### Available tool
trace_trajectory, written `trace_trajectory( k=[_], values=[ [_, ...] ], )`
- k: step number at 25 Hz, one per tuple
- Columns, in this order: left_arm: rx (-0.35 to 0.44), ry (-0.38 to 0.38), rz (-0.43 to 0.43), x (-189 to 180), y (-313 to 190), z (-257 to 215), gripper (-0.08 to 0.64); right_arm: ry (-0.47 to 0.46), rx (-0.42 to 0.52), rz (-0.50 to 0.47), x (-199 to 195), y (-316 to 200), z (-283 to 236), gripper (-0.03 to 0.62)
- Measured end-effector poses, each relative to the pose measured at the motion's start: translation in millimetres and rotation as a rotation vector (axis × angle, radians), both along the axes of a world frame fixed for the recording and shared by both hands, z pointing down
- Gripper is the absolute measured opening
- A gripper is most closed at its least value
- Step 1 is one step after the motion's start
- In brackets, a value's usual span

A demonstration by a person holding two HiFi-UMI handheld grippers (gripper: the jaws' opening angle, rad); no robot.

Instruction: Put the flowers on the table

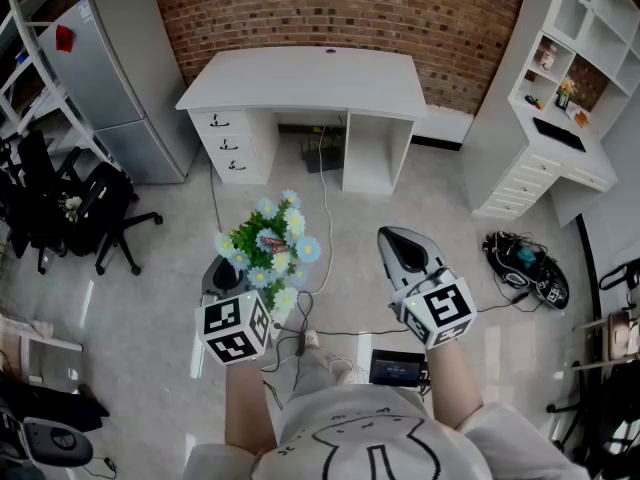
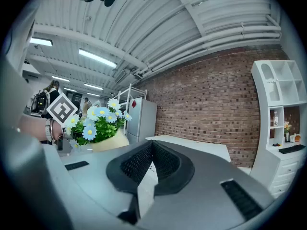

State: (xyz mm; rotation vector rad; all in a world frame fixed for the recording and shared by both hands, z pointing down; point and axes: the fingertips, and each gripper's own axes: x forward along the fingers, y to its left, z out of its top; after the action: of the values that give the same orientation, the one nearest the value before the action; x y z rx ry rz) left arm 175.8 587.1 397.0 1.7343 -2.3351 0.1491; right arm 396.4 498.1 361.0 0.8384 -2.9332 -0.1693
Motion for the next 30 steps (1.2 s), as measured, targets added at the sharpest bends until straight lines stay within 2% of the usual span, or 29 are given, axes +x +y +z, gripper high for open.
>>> trace_trajectory(
  k=[7,14,21,30],
  values=[
    [0.009,-0.003,0.001,14,7,0,0.060,-0.013,-0.003,0.010,19,13,2,0.015],
    [0.013,-0.012,0.022,9,-25,0,0.060,-0.018,0.003,0.022,18,-12,3,0.015],
    [0.014,-0.016,0.037,-23,-73,1,0.060,-0.028,0.000,0.001,-18,-51,4,0.015],
    [0.021,0.006,0.047,-96,-163,1,0.060,-0.016,0.009,0.004,-91,-133,-3,0.015]
  ],
)
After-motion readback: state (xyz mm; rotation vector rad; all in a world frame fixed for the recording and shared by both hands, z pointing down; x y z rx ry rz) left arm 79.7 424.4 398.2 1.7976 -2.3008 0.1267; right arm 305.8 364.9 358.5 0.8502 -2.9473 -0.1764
